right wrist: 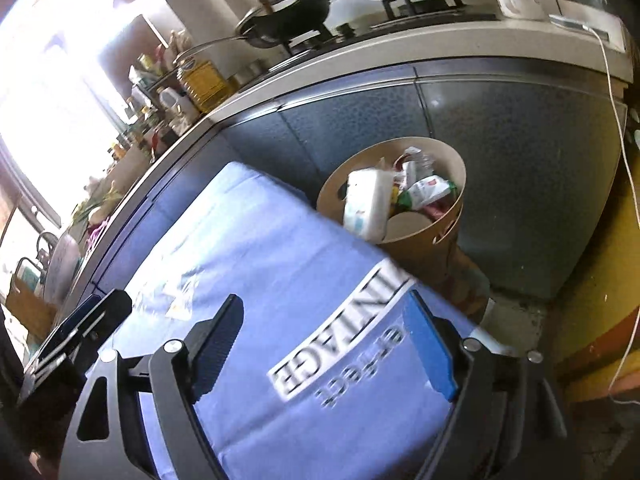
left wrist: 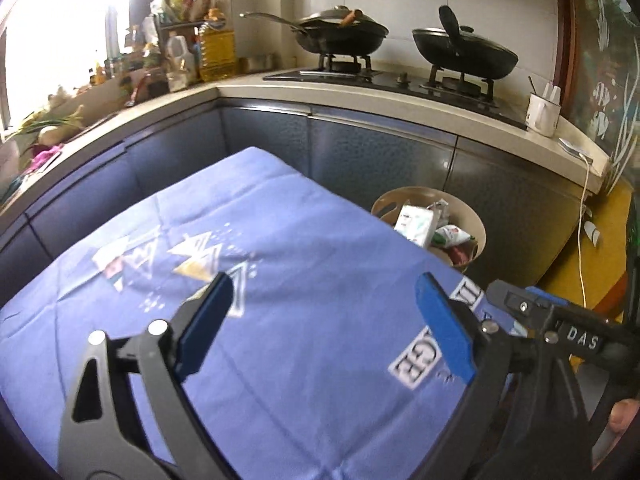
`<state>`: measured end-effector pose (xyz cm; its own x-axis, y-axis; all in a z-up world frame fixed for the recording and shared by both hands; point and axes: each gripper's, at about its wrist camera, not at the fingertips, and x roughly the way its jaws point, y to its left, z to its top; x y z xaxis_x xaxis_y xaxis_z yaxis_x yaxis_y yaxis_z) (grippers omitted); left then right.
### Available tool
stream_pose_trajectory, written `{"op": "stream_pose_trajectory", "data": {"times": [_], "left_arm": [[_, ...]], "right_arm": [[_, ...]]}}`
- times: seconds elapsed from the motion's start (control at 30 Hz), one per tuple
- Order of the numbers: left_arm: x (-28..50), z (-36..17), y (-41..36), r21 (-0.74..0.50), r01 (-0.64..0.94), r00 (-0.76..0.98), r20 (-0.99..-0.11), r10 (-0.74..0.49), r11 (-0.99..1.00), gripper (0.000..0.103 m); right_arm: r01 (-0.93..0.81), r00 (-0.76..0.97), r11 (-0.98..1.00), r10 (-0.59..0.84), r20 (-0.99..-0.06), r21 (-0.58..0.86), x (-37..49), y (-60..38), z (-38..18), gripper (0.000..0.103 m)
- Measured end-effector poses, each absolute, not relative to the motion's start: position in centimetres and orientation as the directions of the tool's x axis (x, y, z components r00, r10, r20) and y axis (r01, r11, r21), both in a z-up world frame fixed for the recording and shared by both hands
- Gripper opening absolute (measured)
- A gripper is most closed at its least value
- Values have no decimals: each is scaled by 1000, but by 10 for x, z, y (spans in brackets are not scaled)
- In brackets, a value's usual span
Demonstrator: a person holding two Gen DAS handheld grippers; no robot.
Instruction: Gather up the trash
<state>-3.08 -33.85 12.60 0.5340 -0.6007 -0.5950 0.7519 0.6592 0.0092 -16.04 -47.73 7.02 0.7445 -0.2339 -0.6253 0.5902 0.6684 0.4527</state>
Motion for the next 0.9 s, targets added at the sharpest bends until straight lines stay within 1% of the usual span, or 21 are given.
{"op": "stream_pose_trajectory", "data": {"times": [0.1,0.2,0.3,0.43,0.5,0.53,0.7,0.77,0.9], "left_arm": [[-35,125,-315,3,738,545,-592,-593,675,93],[-32,123,-303,5,730,554,-590,-587,683,93],[-17,120,-293,-33,724,540,-596,-595,689,93],[2,112,-290,-60,732,508,-615,-602,679,93],[12,109,-291,-54,742,500,-620,-605,669,95],[16,108,-292,-48,744,500,-622,-603,666,96],[30,105,-299,-51,775,451,-654,-608,630,97],[27,108,-297,-48,776,461,-638,-617,629,97],[8,110,-285,-38,780,482,-602,-637,625,97]], "right_arm": [[593,736,681,-243,-631,430,-158,-460,77,79],[604,721,689,-258,-643,401,-149,-449,84,79],[622,711,679,-283,-644,388,-139,-447,91,79],[658,689,664,-340,-640,356,-126,-440,98,79],[676,674,653,-362,-644,341,-121,-439,100,79],[690,662,644,-377,-648,330,-118,-438,100,79],[743,614,582,-397,-683,330,-113,-436,98,79],[752,606,575,-408,-683,323,-120,-429,100,79],[758,616,565,-459,-640,325,-156,-402,105,80]]}}
